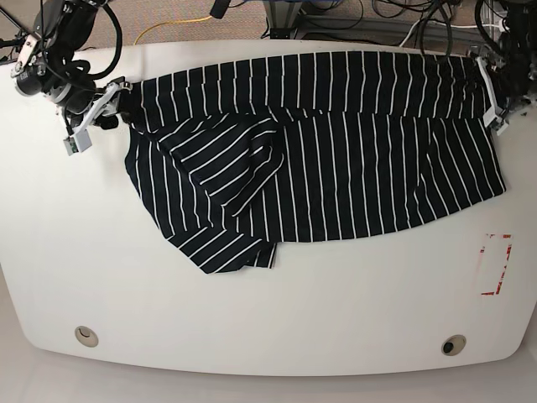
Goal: Fold the T-shirt properly
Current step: 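Hold the folded edge with both grippers and adjust it taut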
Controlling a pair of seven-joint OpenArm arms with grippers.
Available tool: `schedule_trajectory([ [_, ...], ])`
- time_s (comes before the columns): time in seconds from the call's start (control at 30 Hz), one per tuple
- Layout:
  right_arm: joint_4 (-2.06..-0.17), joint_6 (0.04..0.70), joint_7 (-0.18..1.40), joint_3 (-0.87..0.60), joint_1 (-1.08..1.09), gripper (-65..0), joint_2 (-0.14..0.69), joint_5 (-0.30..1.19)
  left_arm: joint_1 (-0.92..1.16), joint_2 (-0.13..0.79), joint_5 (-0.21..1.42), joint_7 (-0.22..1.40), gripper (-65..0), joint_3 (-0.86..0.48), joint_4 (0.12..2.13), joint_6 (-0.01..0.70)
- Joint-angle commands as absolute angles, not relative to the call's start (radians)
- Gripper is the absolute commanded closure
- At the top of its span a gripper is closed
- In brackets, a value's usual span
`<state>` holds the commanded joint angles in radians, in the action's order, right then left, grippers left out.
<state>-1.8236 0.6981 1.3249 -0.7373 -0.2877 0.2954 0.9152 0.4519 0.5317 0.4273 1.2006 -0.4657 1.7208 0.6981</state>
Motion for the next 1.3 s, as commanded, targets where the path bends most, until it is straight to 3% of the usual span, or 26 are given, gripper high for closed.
schedule_trajectory([
  [0.1, -1.824, 0.698, 1.339, -0.733, -0.302, -34.1, 0.344, 0.918, 0.427, 0.533, 0.397, 1.171, -37.8, -0.464, 1.662, 0.698],
  [0.3, -1.824, 0.698, 1.340, -0.710, -0.337, -33.6, 0.329, 0.918, 0.361, 0.535, 0.372, 1.127, -37.8, -0.463, 1.613, 0.698],
  [0.67, -1.816, 0.698, 1.336, -0.621, -0.349, -33.0, 0.229, 0.848, 0.331, 0.547, 0.378, 1.162, -37.8, -0.394, 1.747, 0.698],
  [0.83, -1.814, 0.698, 1.264, -0.616, -0.341, -22.8, 0.217, 0.633, 0.328, 0.562, 0.374, 1.158, -37.8, -0.354, 1.721, 0.698],
  [1.03, -1.658, 0.698, 1.230, -0.616, -0.335, -22.5, 0.275, 0.516, 0.325, 0.598, 0.378, 1.141, -37.8, -0.321, 1.643, 0.698],
  [1.3, -1.606, 0.698, 1.204, -0.621, -0.351, -22.5, 0.357, 0.518, 0.329, 0.662, 0.380, 1.076, -37.8, -0.312, 1.639, 0.698],
])
